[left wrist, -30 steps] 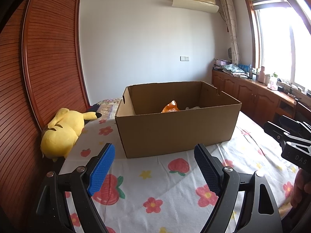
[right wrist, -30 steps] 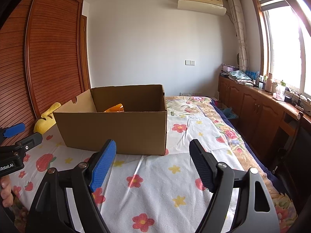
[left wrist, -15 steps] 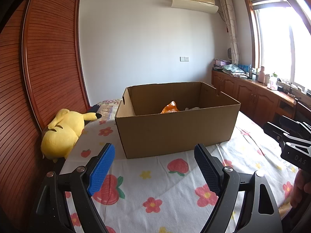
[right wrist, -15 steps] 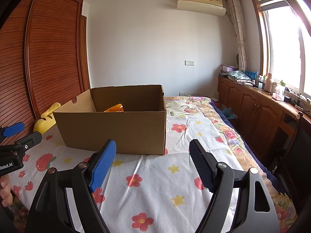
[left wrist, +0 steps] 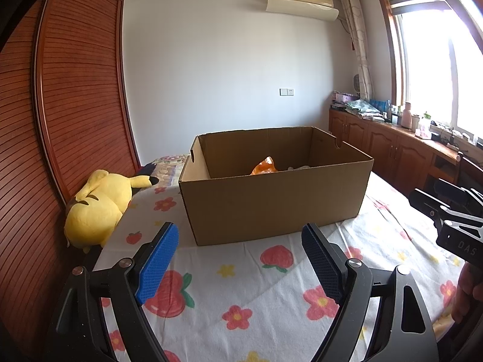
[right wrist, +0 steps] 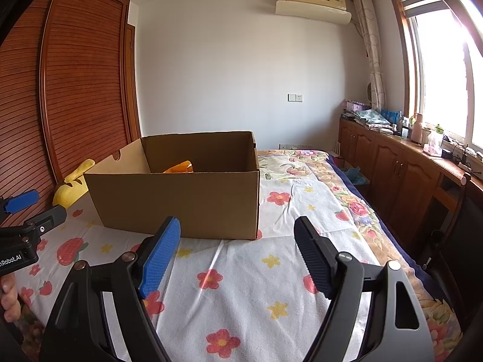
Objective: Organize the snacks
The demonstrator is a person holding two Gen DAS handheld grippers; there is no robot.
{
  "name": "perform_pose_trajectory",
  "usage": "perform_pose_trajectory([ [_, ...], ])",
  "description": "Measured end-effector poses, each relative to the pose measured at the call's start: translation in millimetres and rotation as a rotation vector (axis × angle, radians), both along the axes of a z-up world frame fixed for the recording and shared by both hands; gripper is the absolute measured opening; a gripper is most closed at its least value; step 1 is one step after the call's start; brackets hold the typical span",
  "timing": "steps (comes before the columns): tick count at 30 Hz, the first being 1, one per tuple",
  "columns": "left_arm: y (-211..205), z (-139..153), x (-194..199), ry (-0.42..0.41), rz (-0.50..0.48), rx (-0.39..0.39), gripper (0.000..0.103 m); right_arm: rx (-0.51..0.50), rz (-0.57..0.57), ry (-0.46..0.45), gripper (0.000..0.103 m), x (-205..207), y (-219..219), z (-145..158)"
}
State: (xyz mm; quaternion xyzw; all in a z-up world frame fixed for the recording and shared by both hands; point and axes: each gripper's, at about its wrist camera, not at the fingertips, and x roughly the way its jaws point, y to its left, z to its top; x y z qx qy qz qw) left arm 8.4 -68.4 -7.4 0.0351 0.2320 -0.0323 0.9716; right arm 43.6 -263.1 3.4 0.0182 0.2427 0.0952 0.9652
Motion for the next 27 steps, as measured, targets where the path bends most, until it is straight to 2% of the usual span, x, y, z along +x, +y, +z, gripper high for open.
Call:
perform_pose_trajectory([
  [27, -3.1, -1.1, -0.3, -0.006, -0.004, 0.007, 0.085, -0.001, 0.000, -0.002, 0.079, -1.7, 1.4, 0.8],
])
